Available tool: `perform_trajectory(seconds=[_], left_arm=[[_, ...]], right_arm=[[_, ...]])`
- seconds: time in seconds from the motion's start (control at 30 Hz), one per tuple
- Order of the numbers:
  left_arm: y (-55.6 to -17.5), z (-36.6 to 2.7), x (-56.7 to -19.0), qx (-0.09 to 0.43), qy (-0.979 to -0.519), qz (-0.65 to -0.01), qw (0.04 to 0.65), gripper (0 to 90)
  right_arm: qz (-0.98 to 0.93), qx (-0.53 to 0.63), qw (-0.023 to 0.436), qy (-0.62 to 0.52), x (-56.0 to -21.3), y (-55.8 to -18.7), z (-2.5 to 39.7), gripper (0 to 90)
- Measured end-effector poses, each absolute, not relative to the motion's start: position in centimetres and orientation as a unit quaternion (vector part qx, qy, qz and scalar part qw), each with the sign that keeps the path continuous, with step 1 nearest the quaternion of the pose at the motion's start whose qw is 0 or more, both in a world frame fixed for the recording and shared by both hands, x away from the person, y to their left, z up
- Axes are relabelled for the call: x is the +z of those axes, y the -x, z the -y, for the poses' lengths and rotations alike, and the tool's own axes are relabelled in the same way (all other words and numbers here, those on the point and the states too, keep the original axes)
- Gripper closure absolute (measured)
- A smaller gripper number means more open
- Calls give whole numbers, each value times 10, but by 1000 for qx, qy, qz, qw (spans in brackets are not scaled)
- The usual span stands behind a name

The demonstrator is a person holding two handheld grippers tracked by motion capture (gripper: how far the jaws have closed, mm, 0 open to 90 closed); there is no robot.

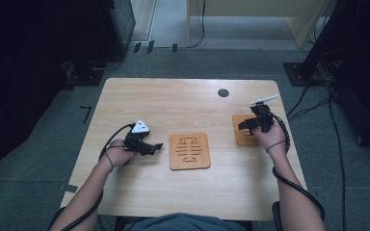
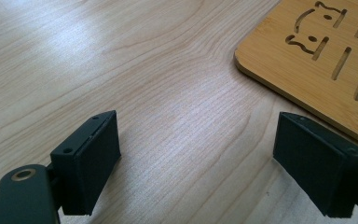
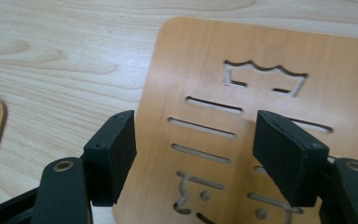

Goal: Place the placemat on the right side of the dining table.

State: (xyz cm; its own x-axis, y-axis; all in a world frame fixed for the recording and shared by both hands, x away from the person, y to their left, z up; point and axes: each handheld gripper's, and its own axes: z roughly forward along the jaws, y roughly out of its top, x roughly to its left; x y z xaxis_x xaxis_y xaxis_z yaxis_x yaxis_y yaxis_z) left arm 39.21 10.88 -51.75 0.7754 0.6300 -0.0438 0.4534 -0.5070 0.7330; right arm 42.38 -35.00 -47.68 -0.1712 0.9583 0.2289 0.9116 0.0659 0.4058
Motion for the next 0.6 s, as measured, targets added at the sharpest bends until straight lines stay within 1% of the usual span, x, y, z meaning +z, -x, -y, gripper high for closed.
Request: perform_trajectory(seconds=[0.1, 0.17, 0.27, 0.6], left_arm=[[-392, -109, -517, 115, -861, -314, 384, 137], [-392, -109, -517, 115, -861, -315, 384, 137], [-392, -109, -517, 115, -861, -315, 384, 137], [-392, -109, -517, 115, -861, -314, 383, 137]], right_arm=[[-736, 236, 48, -632, -477, -423, 344, 277], [-749, 244, 29, -615, -478, -423, 340, 208], [-755, 240, 29, -609, -478, -422, 334, 221], [-778, 242, 28, -579, -476, -417, 308, 220]])
